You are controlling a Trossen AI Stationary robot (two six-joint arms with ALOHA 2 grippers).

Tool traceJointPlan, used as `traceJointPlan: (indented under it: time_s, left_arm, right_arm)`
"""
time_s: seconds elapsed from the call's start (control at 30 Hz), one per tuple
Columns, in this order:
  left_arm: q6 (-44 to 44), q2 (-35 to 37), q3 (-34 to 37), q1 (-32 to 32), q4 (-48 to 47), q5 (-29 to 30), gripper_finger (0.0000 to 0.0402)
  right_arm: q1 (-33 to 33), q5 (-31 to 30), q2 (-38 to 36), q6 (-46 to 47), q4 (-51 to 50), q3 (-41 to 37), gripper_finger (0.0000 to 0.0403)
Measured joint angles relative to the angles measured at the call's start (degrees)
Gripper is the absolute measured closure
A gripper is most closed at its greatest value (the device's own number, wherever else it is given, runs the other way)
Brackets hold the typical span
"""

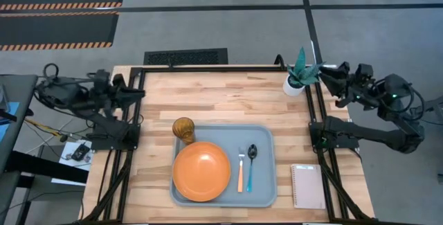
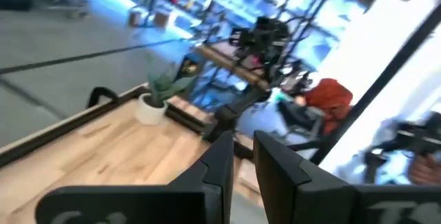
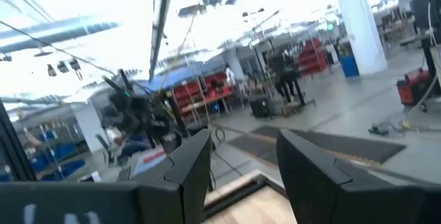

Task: Pick and place plate/cup/fork/spoon on tray
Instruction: Return to Home Position

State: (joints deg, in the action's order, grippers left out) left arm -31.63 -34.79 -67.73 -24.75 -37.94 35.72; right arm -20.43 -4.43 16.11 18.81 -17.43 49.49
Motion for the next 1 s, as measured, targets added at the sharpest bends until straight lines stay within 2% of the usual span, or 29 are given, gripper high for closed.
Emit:
traceJointPlan:
  time_s: [0.13, 0.3, 0.37, 0.4, 0.47, 0.53, 0.6, 0.73, 0.83, 1.0]
  left_arm:
    - [4.0, 15.51, 13.94, 0.0, 7.67, -2.48, 0.0358]
    - [5.86, 34.22, 26.11, 0.0, 10.12, -3.5, 0.0358]
    - [7.73, 34.5, 27.98, -0.13, 12.38, -3.26, 0.0358]
    - [9.05, 34.24, 27.36, -0.12, 7.49, -4.35, 0.0358]
    - [10.26, 33.43, 26.97, 0.15, 7.83, -11.12, 0.0358]
    - [11.13, 32.88, 28.73, -0.32, 9.67, -11.56, 0.0358]
    - [9.86, 34.02, 32.02, -0.31, 6.58, -13.44, 0.0358]
    - [9.05, 34.77, 38.73, -0.27, 15.06, -14.76, 0.0358]
    - [9.05, 34.43, 46.18, -0.36, 22.95, -19.01, 0.0358]
    - [7.15, 34.56, 57.71, -0.36, 37.45, -24.2, 0.0358]
  right_arm:
    - [0.02, -0.42, -2.08, 0.14, 5.21, -4.97, 0.0214]
    - [0.02, -2.63, -6.06, 0.27, 8.12, -12.71, 0.0214]
    - [0.02, -2.91, -8.41, 0.21, 9.69, -15.91, 0.0214]
    - [0.02, -2.29, -9.73, 0.13, 10.5, -17.52, 0.0214]
    - [0.09, 1.28, -12.08, -0.74, 12.23, -21.18, 0.0214]
    - [0.58, 5.21, -14.83, -0.77, 14.0, -25.94, 0.0214]
    - [1.04, 8.17, -16.08, -0.12, 20.5, -31.14, 0.0214]
    - [2.96, 10.22, -15.19, 2.66, 32.86, -41.22, 0.0214]
    - [4.73, 10.06, -14.16, 5.11, 43.78, -47.74, 0.0214]
    - [7.55, 7.15, -14.69, 1.89, 44.11, -48.69, 0.0214]
